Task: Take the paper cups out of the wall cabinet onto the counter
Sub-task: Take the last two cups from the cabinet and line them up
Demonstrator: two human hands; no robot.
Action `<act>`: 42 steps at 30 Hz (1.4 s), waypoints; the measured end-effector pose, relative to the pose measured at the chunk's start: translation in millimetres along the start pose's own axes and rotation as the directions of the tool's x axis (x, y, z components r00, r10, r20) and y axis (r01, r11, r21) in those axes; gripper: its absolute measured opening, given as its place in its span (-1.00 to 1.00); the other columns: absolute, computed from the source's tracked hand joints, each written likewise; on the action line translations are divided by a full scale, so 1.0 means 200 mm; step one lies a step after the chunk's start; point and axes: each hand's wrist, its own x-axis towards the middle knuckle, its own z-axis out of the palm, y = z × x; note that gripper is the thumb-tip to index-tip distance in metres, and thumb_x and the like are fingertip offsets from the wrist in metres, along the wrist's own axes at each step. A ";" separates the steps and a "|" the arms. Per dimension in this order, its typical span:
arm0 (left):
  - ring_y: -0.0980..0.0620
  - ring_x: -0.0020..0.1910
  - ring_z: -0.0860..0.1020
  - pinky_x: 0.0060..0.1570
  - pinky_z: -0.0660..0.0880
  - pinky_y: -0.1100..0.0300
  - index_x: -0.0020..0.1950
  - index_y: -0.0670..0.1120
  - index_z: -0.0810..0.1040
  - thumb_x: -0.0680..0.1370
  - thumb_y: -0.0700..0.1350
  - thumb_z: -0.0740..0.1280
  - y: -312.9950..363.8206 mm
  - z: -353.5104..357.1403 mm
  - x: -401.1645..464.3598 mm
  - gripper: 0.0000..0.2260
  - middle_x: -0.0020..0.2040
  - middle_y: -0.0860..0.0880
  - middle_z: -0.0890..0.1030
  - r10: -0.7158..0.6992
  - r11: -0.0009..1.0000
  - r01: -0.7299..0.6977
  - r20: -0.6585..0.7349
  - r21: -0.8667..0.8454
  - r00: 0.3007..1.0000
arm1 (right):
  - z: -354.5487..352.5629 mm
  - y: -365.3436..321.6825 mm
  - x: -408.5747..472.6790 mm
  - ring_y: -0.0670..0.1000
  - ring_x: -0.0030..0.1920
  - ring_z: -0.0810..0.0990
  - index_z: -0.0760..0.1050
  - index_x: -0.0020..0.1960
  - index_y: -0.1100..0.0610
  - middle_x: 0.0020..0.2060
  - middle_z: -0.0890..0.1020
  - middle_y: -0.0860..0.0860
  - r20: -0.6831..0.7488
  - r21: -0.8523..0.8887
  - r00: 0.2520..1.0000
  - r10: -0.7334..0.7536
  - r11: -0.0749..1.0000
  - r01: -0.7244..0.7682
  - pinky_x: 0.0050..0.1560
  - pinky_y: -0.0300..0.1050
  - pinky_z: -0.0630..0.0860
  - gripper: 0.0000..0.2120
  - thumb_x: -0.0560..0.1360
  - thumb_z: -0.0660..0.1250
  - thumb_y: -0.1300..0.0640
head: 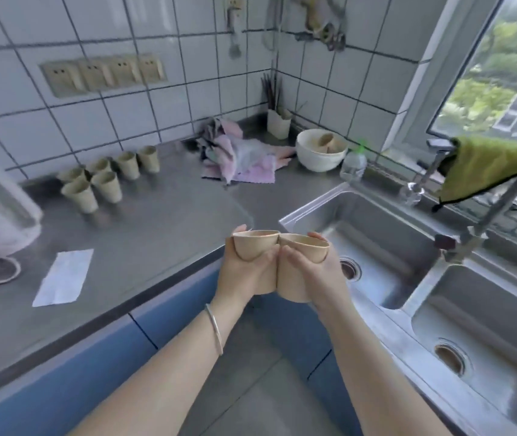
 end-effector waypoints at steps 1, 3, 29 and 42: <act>0.29 -0.11 0.49 -0.16 0.49 0.39 0.37 -0.01 0.30 0.41 -0.16 0.46 -0.01 -0.06 0.06 -0.41 -0.06 0.21 0.50 -0.015 1.000 0.014 -0.043 -0.015 0.999 | 0.08 0.01 0.06 -0.01 0.09 0.60 0.34 0.24 -0.07 0.11 0.60 0.01 0.039 -0.020 0.999 0.007 1.000 -0.006 0.10 0.09 0.57 -0.21 0.07 0.52 -0.15; 0.23 -0.08 0.51 -0.10 0.49 0.31 0.36 0.02 0.30 0.42 -0.15 0.46 -0.02 -0.17 0.18 -0.43 -0.02 0.16 0.52 -0.041 0.998 0.036 -0.121 -0.042 0.992 | 0.23 0.04 0.20 -0.03 0.11 0.59 0.34 0.28 -0.06 0.14 0.59 0.00 0.114 -0.059 0.993 0.023 0.998 -0.016 0.07 -0.02 0.57 -0.19 0.08 0.51 -0.16; 0.27 -0.16 0.62 -0.17 0.51 0.41 0.11 -0.11 0.49 0.28 -0.01 0.53 -0.19 -1.16 1.74 -0.53 -0.02 0.00 0.65 -0.159 0.987 0.137 -0.402 -0.083 0.902 | 1.67 0.18 1.59 -0.12 -0.08 0.66 0.59 -0.03 0.02 -0.13 0.72 -0.08 0.556 -0.295 0.808 0.194 0.955 -0.026 -0.14 -0.25 0.55 -0.68 0.23 0.47 0.02; -0.14 0.13 0.58 0.20 0.49 -0.17 0.19 -0.13 0.45 0.05 -0.04 0.55 -0.35 -1.35 2.37 -0.27 0.13 -0.16 0.62 -0.211 0.977 0.192 -0.499 -0.089 0.841 | 2.09 0.32 2.19 -0.10 0.02 0.58 0.38 0.13 -0.03 -0.05 0.59 -0.16 0.529 -0.409 0.817 0.229 0.913 0.009 -0.16 -0.30 0.47 -0.36 0.15 0.60 0.11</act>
